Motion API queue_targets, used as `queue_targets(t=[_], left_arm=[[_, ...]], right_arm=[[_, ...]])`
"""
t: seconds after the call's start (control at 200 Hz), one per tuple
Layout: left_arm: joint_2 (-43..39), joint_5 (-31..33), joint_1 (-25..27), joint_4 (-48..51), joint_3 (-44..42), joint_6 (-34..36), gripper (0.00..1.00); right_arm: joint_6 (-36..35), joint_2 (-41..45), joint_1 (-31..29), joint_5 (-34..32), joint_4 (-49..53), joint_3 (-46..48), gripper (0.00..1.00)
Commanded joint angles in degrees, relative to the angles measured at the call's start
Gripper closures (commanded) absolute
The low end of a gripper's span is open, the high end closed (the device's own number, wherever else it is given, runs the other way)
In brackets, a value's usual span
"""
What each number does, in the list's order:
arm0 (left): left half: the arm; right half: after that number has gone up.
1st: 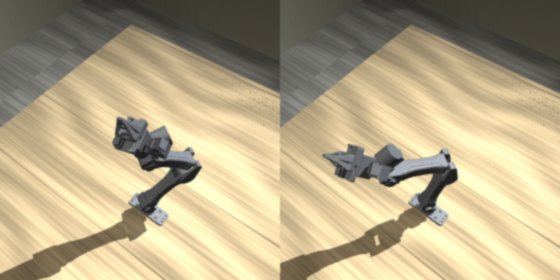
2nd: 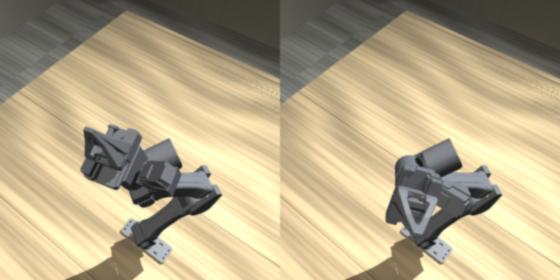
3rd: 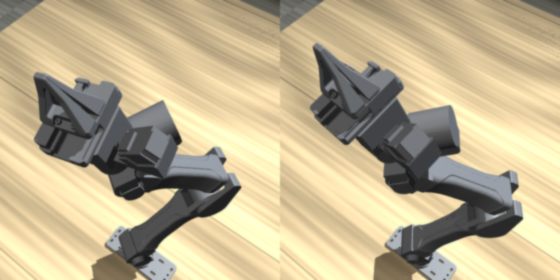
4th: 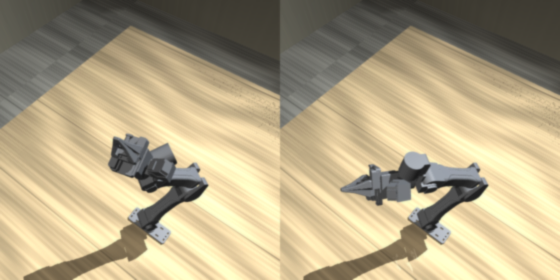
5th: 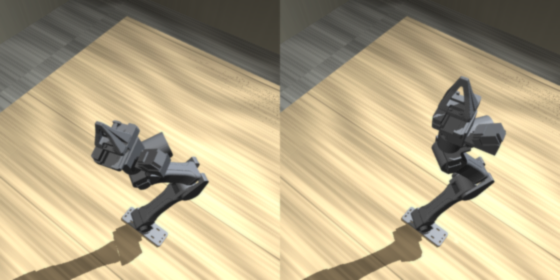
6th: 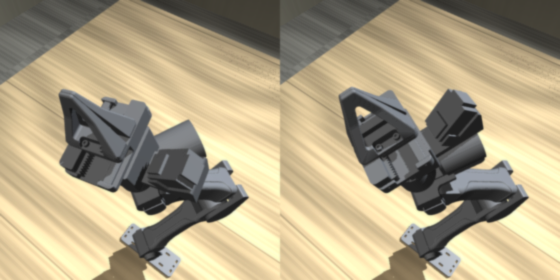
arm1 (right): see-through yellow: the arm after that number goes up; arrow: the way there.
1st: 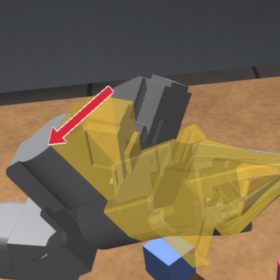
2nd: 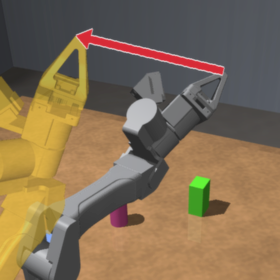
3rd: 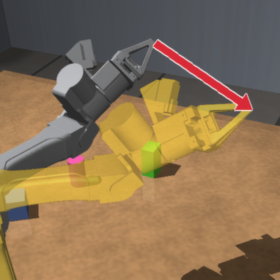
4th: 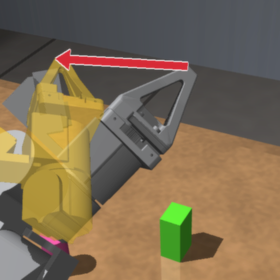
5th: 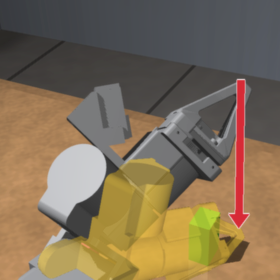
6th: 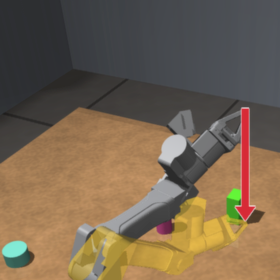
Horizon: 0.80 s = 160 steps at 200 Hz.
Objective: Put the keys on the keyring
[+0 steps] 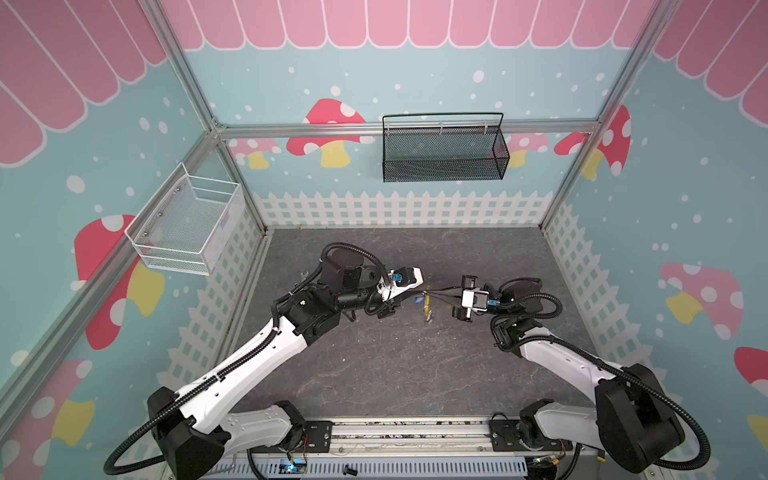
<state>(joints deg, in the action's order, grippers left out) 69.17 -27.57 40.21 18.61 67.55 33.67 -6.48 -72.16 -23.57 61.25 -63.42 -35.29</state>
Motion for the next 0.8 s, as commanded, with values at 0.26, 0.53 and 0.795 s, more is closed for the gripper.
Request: queue_targets(t=[0.26, 0.53, 0.795], left_arm=[[2.4, -2.7, 0.2, 2.9, 3.0, 3.3, 0.79], [4.3, -5.9, 0.6, 5.5, 6.3, 4.4, 1.0], [4.9, -4.3, 1.0, 12.7, 10.5, 6.3, 1.0]], right_arm=[[1.3, 0.5, 0.3, 2.7, -1.5, -1.6, 1.0], [1.8, 0.5, 0.3, 2.5, -1.5, -1.6, 1.0], [-1.5, 2.2, 0.3, -2.0, 2.8, -0.7, 0.87]])
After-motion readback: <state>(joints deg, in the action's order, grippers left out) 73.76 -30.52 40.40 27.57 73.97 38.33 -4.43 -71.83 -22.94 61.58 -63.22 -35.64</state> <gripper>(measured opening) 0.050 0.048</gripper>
